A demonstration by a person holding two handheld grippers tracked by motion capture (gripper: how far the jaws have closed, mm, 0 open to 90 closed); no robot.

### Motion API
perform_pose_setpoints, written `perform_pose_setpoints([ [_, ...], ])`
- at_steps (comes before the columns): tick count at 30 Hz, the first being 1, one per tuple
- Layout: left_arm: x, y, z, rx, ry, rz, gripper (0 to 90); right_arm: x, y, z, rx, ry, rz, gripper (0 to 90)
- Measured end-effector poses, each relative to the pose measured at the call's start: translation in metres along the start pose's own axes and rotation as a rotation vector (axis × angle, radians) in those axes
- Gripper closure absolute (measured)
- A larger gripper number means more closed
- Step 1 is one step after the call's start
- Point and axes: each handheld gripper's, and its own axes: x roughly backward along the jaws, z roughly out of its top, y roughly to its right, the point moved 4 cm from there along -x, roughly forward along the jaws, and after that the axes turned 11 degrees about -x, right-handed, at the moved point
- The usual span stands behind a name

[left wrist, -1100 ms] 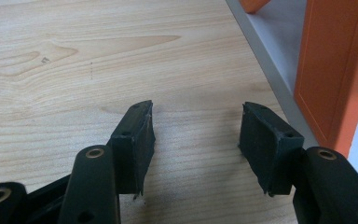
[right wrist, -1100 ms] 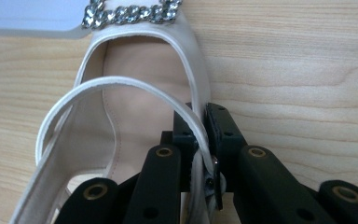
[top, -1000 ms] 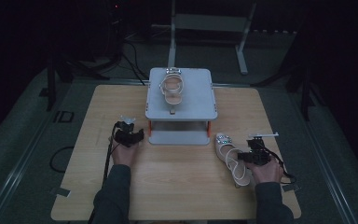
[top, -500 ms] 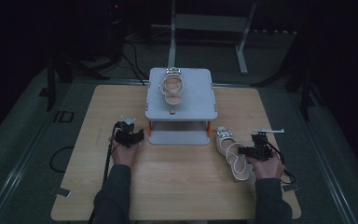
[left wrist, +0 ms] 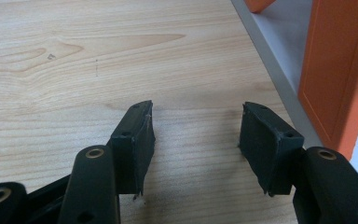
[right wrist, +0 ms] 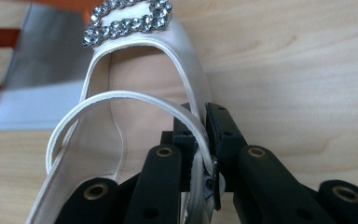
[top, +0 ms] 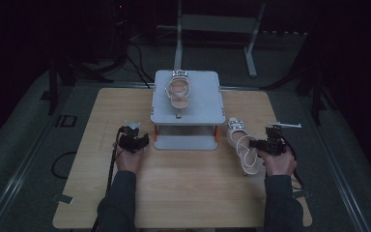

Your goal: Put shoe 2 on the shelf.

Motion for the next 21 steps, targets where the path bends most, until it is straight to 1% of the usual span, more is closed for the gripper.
perform_pose_setpoints([
  [10, 0.0, 0.0, 0.0, 0.0, 0.0, 0.002, 45.1, 0.005, -0.012, 0.033, -0.036, 0.036, 0.006, 83.6],
  [12, 0.0, 0.0, 0.0, 0.0, -0.001, 0.002, 45.1, 0.005, -0.014, 0.036, -0.037, 0.041, 0.004, 83.6],
  [15, 0.0, 0.0, 0.0, 0.0, -0.001, 0.002, 45.1, 0.005, -0.019, 0.047, -0.041, 0.044, 0.002, 83.5],
  [21, 0.0, 0.0, 0.0, 0.0, -0.001, 0.002, 45.1, 0.007, -0.03, 0.063, -0.046, 0.05, 0.018, 83.4],
])
